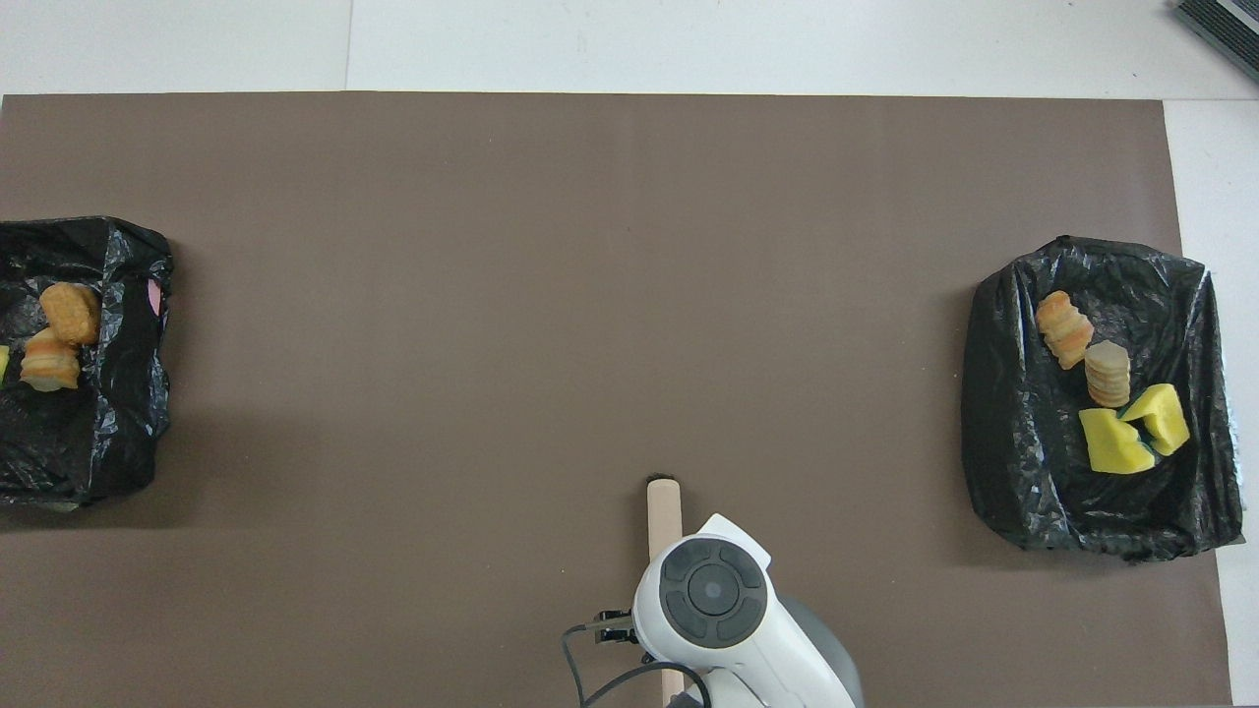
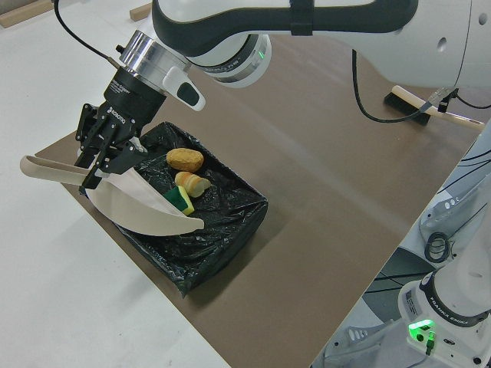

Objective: Sweep and dump trash in bin

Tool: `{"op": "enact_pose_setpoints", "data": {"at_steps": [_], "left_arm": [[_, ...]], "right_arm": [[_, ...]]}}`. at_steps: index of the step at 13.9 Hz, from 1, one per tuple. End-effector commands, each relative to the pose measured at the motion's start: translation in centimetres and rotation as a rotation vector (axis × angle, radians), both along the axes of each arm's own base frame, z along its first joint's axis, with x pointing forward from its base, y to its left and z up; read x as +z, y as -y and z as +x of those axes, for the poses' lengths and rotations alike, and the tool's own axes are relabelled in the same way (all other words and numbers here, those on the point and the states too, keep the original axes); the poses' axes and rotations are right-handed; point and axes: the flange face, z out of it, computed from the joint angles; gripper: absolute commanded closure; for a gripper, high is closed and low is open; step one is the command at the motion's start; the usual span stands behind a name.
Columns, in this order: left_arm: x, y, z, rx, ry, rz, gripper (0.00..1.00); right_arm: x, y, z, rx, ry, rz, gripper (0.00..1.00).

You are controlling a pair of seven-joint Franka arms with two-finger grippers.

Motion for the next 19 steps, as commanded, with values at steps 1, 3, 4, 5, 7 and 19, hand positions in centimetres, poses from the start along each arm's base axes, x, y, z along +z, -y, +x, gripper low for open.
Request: {"op": "enact_pose_setpoints", "data": {"at_steps": [1,3,4,5,7,19], "left_arm": [[2.2,0.1,-1.2,0.001,-0.002,0.056,1.0],[3.5,0.0,-1.4,0.019,0.003,0.072,1.0],[4.1,0.4,-1.5,0.022,0.01,0.074,1.0],[4.5,1.1,-1.4,0.024,0.016,0.069,1.0],[5.4,4.1,-0.4,0.012,0.048,0.05,1.0],[1.0,25.7,2.4,0.285,0.235,-0.432,1.0]], "right_arm": [[2.2,2.2,4.8,-0.009,0.087,-0.009,0.0],[4.3,4.4,8.0,-0.038,0.158,-0.026,0.0],[5.1,5.7,9.4,-0.046,0.192,-0.043,0.0],[6.3,6.9,10.9,-0.052,0.232,-0.061,0.0],[7.9,8.6,13.0,-0.029,0.295,-0.094,0.0],[24.8,23.0,19.1,-0.152,0.382,-0.119,0.0]]}}
